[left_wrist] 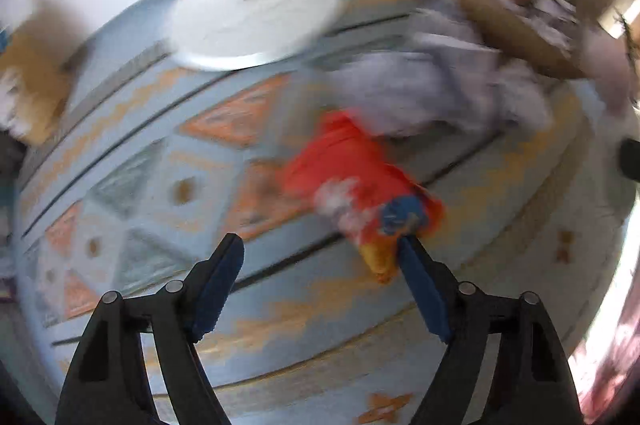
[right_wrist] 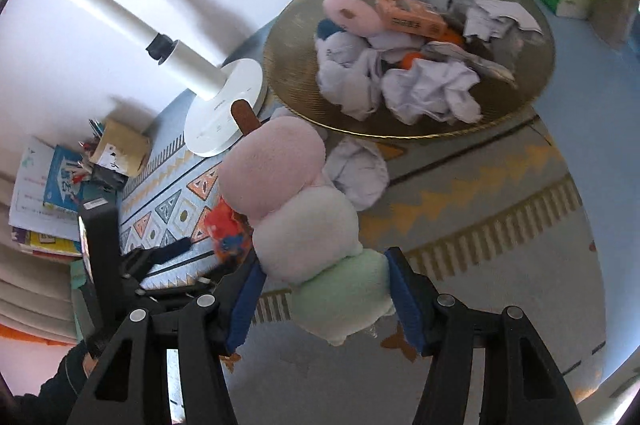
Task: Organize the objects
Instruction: 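Grasp the pastel plush chain with the right tool while the left tool grasps the red snack bag, then carry the plush chain and red snack bag over the bowl and open both tools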
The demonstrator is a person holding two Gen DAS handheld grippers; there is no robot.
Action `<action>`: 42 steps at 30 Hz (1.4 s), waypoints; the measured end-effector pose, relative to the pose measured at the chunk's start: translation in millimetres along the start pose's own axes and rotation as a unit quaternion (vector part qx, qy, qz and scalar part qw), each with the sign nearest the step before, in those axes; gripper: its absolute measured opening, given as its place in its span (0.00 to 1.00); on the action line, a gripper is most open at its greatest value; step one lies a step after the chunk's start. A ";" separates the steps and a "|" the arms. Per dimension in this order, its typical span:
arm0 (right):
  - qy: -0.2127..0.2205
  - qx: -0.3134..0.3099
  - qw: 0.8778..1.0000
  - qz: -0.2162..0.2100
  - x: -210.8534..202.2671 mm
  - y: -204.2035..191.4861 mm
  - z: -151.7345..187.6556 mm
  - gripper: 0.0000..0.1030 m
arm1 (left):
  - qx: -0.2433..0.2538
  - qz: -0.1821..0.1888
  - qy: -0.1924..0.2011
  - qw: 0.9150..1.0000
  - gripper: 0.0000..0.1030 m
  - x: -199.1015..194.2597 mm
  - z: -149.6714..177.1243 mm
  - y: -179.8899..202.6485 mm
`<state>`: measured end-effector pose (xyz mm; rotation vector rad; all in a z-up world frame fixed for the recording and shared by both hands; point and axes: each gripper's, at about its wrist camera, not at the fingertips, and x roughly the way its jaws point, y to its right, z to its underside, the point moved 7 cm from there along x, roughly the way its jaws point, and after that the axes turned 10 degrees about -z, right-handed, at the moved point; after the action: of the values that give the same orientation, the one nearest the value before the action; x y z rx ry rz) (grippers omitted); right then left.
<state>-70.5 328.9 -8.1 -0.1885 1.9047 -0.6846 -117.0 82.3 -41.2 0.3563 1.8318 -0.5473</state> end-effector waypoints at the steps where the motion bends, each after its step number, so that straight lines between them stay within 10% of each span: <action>1: 0.001 -0.002 1.000 0.005 -2.6 2.4 1.4 0.57 | -0.004 -0.017 0.002 1.000 0.77 0.3 2.3 -11.8; 10: -0.023 -0.018 0.999 0.029 1.1 -1.9 18.6 0.58 | -0.069 0.120 0.019 0.990 0.75 -27.9 -8.9 -17.6; 23: -0.018 -0.009 0.998 0.065 -12.3 20.6 30.8 0.58 | -0.040 0.062 0.015 0.997 0.21 -12.5 -19.2 30.6; 32: 0.012 -0.001 0.999 0.035 -59.9 1.2 3.3 0.58 | -0.084 0.133 0.039 0.987 0.20 -65.9 -13.9 25.0; 42: 0.080 -0.057 0.983 0.158 -107.4 8.9 -99.2 0.58 | -0.035 0.117 0.121 0.985 0.20 -124.5 -116.0 54.3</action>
<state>-110.2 419.2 100.3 0.1009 2.0703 -0.3864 -143.7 193.4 96.2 0.6036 2.0019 -0.2854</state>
